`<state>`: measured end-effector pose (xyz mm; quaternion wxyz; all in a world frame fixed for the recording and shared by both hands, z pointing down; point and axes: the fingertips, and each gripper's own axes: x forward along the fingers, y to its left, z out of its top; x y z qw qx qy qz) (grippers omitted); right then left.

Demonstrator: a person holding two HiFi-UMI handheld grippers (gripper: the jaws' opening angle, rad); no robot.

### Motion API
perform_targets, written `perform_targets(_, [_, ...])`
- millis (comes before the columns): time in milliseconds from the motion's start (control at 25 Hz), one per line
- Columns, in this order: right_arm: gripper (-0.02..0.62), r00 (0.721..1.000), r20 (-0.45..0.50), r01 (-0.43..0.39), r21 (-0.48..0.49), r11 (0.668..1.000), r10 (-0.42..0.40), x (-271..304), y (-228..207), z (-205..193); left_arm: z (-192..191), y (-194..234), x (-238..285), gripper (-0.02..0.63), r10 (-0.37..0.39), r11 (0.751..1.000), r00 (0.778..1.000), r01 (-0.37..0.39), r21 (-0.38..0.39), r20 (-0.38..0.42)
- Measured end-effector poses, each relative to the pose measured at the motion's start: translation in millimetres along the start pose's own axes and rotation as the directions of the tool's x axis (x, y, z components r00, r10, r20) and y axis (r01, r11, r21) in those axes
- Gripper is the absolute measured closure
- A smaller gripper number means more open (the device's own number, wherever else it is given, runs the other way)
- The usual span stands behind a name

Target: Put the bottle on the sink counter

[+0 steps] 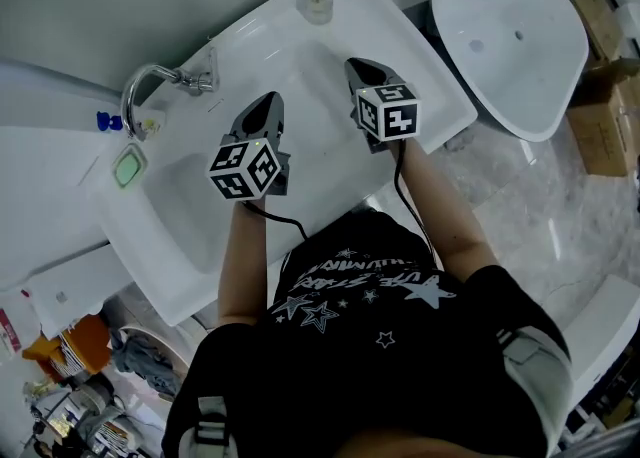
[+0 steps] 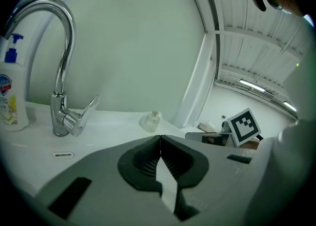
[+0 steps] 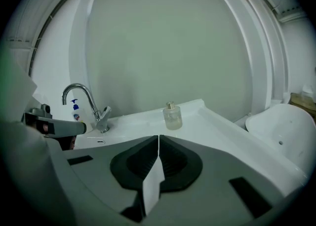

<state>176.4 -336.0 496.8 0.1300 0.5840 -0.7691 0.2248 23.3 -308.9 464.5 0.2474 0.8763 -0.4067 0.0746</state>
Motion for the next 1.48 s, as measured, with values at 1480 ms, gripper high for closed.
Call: perform_targets(1480, [0.589, 0.989, 0.127, -0.057, -0.095, 0.994, 0.069, -264, 91, -73, -78, -171, -178, 0.597, -0.067, 0.992, 0.996, 0.061, 0.109, 0.054])
